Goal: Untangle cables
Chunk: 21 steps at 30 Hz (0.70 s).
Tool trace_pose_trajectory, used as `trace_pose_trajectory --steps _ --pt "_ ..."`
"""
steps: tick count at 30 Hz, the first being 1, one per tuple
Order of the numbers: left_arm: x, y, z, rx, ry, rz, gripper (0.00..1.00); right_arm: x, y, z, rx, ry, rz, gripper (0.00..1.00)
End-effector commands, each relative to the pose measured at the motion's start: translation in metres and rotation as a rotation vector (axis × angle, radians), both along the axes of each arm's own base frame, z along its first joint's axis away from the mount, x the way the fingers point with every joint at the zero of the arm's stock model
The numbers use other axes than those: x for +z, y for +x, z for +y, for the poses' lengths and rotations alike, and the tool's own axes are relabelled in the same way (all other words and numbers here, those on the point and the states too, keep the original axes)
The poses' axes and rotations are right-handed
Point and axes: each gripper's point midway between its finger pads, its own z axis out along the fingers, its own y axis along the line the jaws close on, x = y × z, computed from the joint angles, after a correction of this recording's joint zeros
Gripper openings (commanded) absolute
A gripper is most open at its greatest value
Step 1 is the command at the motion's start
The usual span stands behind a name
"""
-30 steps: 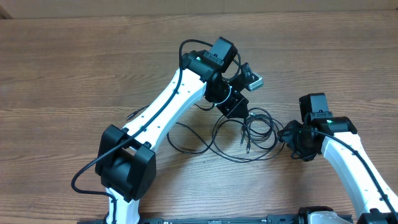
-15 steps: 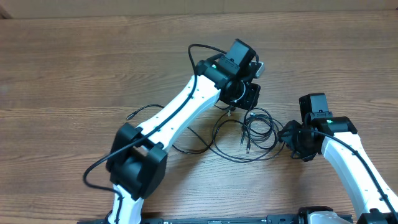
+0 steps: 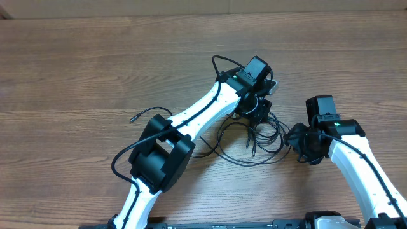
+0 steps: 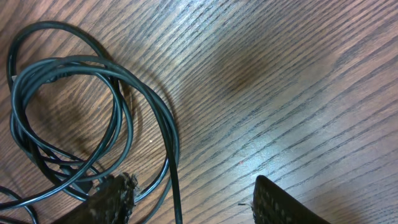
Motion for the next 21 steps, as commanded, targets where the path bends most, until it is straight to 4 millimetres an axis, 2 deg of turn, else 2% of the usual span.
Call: trace_pose_trajectory --steps 1,4,8,11,21 --pt "-0.014 0.001 -0.002 -0.074 0.038 -0.058 0.29 0.000 0.001 0.001 0.004 0.005 -0.004 0.59" --pt "-0.026 -0.001 -0.002 -0.076 0.072 -0.057 0.28 0.000 0.001 0.001 0.004 0.005 -0.004 0.59" --pt "-0.053 -0.007 -0.001 -0.086 0.137 -0.046 0.25 0.000 0.001 0.001 0.004 0.005 -0.004 0.59" --pt "-0.054 -0.007 -0.002 -0.086 0.136 -0.047 0.22 0.000 0.001 0.001 0.004 0.005 -0.004 0.59" --pt "-0.054 -0.007 -0.001 -0.086 0.140 -0.048 0.22 0.000 0.000 0.001 0.004 0.005 -0.002 0.59"
